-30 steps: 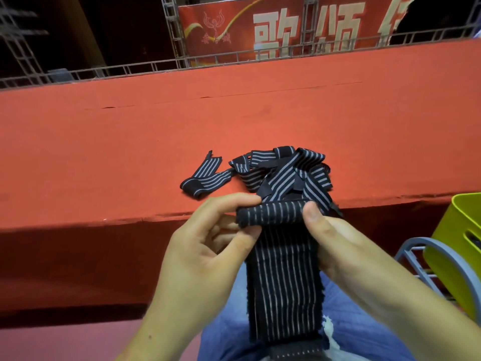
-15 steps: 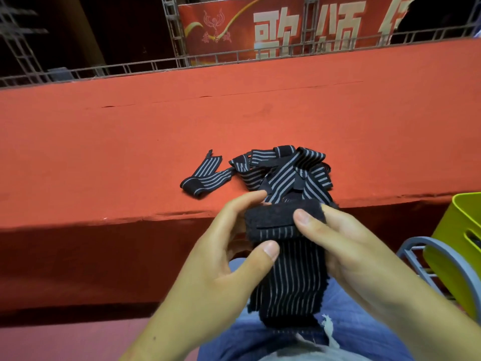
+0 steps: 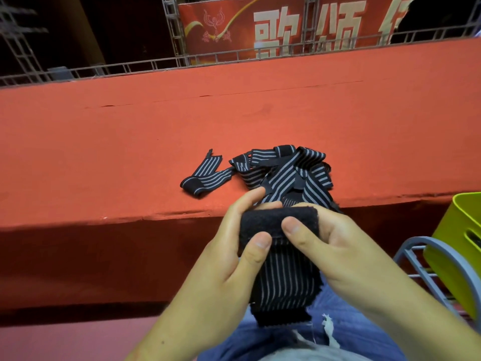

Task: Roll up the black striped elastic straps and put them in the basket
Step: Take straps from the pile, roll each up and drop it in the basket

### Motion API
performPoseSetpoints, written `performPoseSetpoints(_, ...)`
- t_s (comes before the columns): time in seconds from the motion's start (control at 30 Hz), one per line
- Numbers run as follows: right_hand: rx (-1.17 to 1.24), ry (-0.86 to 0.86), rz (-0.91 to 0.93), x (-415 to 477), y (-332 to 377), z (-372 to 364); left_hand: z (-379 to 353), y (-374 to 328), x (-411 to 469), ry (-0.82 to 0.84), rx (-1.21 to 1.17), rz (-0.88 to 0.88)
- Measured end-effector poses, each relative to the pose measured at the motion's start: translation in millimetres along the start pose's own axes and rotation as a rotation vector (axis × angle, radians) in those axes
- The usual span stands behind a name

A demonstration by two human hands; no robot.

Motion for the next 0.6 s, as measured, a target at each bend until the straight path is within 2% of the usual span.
performPoseSetpoints(0.27, -0.029, -0.051, 0.015, -0.7, 0.1, 10.8, 8.7, 0.1, 2.5, -0.061, 0.032, 0.009)
performPoseSetpoints(0.6, 0.010, -0.060, -0.081, -1.5, -6.8, 11.3, 12.7, -5.4, 2.2, -0.125, -0.002, -0.007)
Point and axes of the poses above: each hand's wrist, its own x-axis towards the middle knuckle, its own z-axis out of the back of the hand, y = z × x, the point moved 8 cm from there along x, towards the middle knuckle, and after that the axes turned 1 degree about -x, right-handed, at the moved point
